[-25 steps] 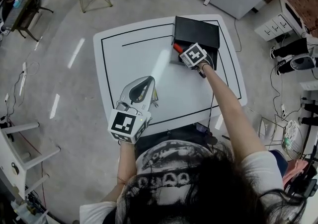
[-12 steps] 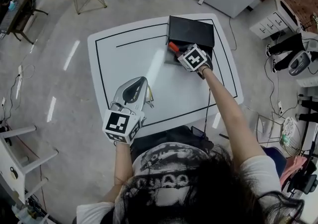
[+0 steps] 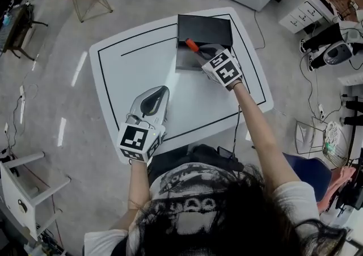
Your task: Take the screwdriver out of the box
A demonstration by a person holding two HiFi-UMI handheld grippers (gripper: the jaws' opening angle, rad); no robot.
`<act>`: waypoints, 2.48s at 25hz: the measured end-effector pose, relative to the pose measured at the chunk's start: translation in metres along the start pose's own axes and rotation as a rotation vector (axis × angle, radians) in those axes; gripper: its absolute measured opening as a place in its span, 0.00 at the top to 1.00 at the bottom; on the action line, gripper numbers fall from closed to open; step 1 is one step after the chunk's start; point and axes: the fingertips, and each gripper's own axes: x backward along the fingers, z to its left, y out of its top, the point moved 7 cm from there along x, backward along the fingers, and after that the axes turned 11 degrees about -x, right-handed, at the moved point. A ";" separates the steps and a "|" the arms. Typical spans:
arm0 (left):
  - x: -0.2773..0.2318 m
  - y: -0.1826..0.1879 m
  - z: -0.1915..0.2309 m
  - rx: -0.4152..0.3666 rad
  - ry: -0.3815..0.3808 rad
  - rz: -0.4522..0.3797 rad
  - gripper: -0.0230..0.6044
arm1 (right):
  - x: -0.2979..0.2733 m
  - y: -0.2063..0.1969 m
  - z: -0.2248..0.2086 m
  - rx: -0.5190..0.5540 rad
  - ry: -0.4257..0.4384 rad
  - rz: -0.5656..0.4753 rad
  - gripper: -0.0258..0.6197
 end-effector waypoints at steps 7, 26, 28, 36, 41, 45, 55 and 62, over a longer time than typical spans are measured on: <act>-0.006 0.013 -0.045 -0.027 -0.017 -0.001 0.96 | 0.081 -0.007 0.003 -0.053 -0.005 -0.144 0.84; 0.023 0.038 -0.215 -0.122 -0.046 -0.009 0.96 | 0.277 -0.152 0.069 -0.335 0.029 -0.318 0.84; 0.029 0.037 -0.235 -0.126 -0.046 -0.009 0.96 | 0.293 -0.171 0.079 -0.347 0.037 -0.318 0.84; 0.062 0.024 -0.309 -0.128 -0.041 0.010 0.96 | 0.346 -0.226 0.114 -0.358 0.068 -0.332 0.84; 0.080 0.024 -0.337 -0.144 -0.022 0.021 0.96 | 0.367 -0.245 0.128 -0.370 0.092 -0.343 0.84; 0.090 0.025 -0.343 -0.157 -0.006 0.026 0.96 | 0.374 -0.252 0.138 -0.377 0.106 -0.349 0.84; 0.097 0.029 -0.342 -0.163 -0.010 0.034 0.96 | 0.380 -0.251 0.148 -0.400 0.107 -0.357 0.84; 0.102 0.026 -0.326 -0.154 -0.021 0.036 0.96 | 0.376 -0.243 0.156 -0.410 0.091 -0.356 0.84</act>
